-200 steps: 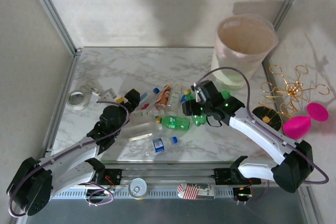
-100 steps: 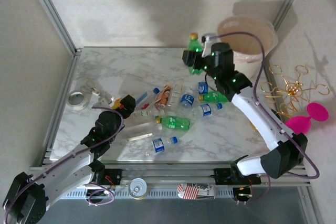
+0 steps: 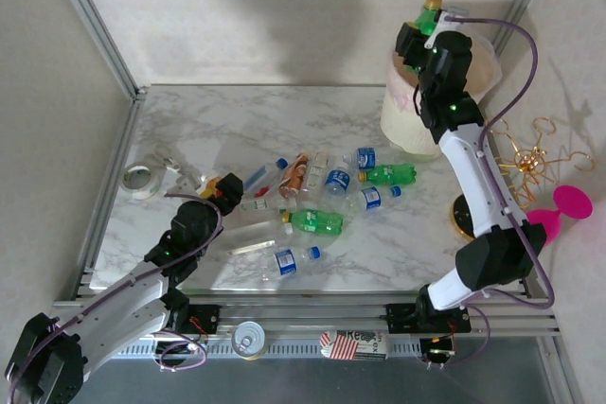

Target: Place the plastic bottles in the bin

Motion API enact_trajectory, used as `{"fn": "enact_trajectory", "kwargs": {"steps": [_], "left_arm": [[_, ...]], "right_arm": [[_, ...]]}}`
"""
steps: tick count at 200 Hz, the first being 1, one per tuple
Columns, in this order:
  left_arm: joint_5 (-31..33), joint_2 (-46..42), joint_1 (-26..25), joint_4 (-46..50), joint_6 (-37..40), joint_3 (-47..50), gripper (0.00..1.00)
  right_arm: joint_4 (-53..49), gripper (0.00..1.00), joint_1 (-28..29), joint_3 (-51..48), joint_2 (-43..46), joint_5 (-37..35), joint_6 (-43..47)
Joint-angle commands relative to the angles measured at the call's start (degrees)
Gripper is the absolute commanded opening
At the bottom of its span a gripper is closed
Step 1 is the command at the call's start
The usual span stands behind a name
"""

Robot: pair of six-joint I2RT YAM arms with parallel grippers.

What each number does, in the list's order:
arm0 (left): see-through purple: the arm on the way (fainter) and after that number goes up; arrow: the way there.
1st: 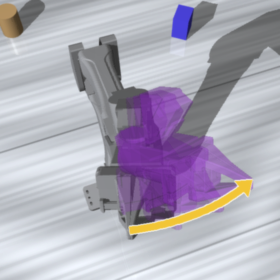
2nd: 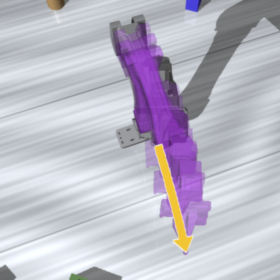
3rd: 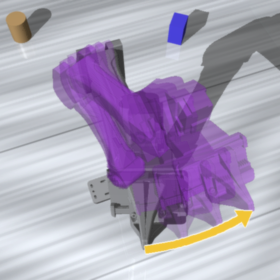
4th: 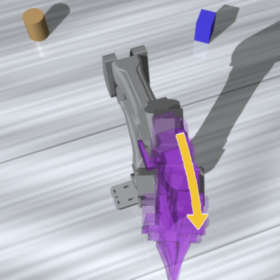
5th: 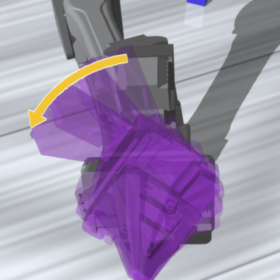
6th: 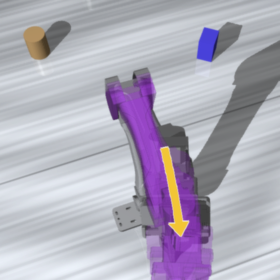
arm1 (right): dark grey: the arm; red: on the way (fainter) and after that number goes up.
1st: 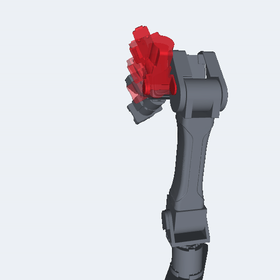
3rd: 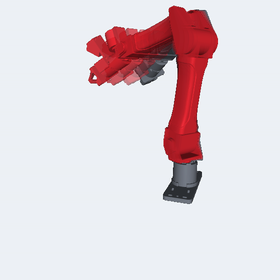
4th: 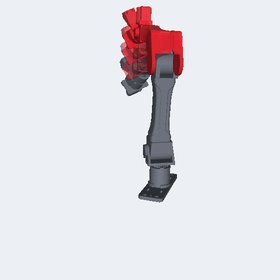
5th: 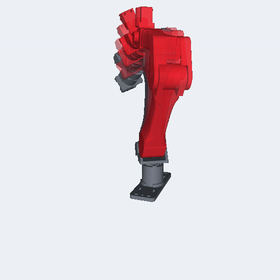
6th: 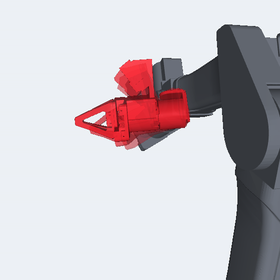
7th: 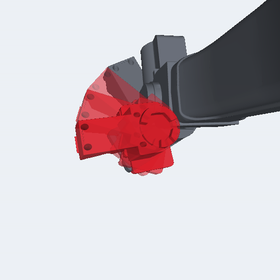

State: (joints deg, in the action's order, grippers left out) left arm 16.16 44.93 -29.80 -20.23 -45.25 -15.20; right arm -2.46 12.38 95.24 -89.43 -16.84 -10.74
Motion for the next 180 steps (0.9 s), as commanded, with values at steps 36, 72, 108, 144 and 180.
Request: {"fn": "enact_trajectory", "kwargs": {"steps": [36,72,108,144,180], "left_arm": [[0.35,-1.93,0.71,3.57,1.38,0.68,1.0],[1.06,-3.69,0.97,5.05,1.62,0.61,1.0],[1.41,-4.71,1.1,6.34,1.66,0.6,1.0],[1.64,-4.81,1.18,6.19,1.07,0.61,1.0],[1.59,-3.49,1.24,4.71,0.01,0.96,1.0]], "right_arm": [[-1.25,0.47,-3.93,4.85,-8.27,-2.16,-0.43],[-2.91,0.51,-4.51,3.67,-11.09,-2.28,-1.36],[-3.64,0.68,-4.7,4.16,-11.99,-2.13,-1.76],[-4.55,0.9,-4.73,6.51,-11.31,-2.15,-1.66],[-3.9,0.99,-4.15,5.92,-7.14,1.25,-0.63]]}}
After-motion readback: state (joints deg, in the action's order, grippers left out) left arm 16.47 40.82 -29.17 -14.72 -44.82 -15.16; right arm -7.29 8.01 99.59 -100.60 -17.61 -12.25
